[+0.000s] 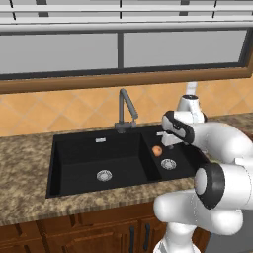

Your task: Pick the onion from the sink and place it in the bowl. Then pick the bowl and place it in the microwave. Then close the microwave door and press the start button.

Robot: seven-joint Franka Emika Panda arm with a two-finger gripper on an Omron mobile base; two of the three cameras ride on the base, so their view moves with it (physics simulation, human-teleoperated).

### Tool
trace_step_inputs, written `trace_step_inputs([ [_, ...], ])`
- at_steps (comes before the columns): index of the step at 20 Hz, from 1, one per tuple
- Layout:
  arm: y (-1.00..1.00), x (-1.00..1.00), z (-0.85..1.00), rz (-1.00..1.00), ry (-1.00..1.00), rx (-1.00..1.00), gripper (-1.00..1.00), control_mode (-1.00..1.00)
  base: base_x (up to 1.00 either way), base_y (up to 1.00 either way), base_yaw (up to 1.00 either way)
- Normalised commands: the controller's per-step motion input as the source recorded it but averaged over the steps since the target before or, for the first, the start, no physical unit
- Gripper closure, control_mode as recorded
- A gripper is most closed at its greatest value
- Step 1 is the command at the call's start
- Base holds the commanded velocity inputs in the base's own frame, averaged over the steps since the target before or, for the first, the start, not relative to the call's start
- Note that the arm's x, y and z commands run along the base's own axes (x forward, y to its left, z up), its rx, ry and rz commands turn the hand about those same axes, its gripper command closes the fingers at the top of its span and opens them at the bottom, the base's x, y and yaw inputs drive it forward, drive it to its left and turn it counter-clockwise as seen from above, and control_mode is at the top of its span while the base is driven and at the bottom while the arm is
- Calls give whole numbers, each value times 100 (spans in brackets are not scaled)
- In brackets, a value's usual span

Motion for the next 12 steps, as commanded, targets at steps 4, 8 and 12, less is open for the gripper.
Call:
trace_step_inputs([
  [4, -24, 88, -28, 6, 0, 9, -100, -100, 0, 0, 0],
  [8, -9, 58, -31, 14, 0, 2, -100, -100, 0, 0, 0],
  [12, 0, 38, -42, 19, -15, 0, -100, -100, 0, 0, 0],
])
